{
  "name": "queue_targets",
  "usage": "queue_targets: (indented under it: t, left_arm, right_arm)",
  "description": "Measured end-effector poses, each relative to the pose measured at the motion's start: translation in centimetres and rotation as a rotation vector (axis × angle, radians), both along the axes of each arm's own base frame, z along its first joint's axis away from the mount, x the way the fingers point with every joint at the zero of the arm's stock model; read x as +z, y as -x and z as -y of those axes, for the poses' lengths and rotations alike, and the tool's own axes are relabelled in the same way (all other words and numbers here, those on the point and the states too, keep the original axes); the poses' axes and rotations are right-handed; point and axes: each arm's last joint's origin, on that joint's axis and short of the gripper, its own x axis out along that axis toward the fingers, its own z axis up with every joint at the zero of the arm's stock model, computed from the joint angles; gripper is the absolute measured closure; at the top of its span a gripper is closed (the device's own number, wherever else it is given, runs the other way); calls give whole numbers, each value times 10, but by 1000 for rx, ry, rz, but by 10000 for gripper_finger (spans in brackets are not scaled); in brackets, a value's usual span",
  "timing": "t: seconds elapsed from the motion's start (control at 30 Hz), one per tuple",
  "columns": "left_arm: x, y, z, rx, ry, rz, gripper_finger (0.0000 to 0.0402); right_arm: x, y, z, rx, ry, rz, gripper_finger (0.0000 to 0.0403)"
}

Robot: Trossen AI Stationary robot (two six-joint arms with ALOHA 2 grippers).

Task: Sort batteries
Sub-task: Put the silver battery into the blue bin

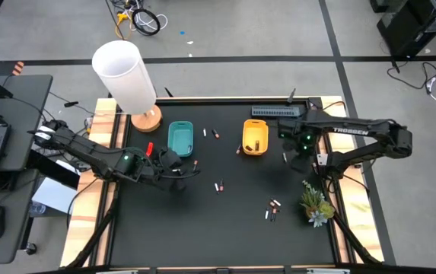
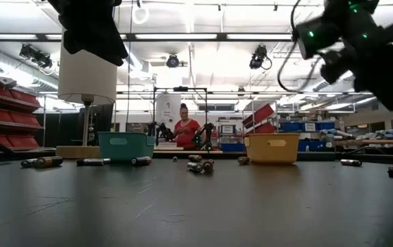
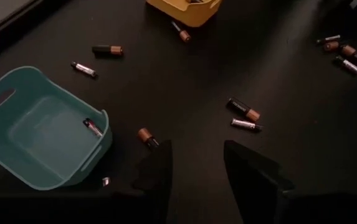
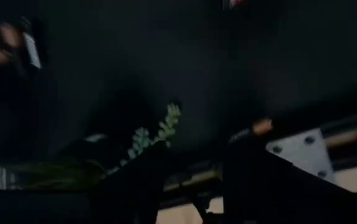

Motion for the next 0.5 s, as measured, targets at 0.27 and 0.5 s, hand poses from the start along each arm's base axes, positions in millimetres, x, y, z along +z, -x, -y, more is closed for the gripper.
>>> queue_targets:
  t: [0.27, 0.5]
  left_arm:
    - [0, 0, 0, -16, -15, -9, 246]
    - [0, 0, 0, -35, -30, -20, 246]
  right_arm:
    - [-25, 8, -2, -68, -11, -61, 170]
    - [-14, 3, -8, -22, 17, -38, 170]
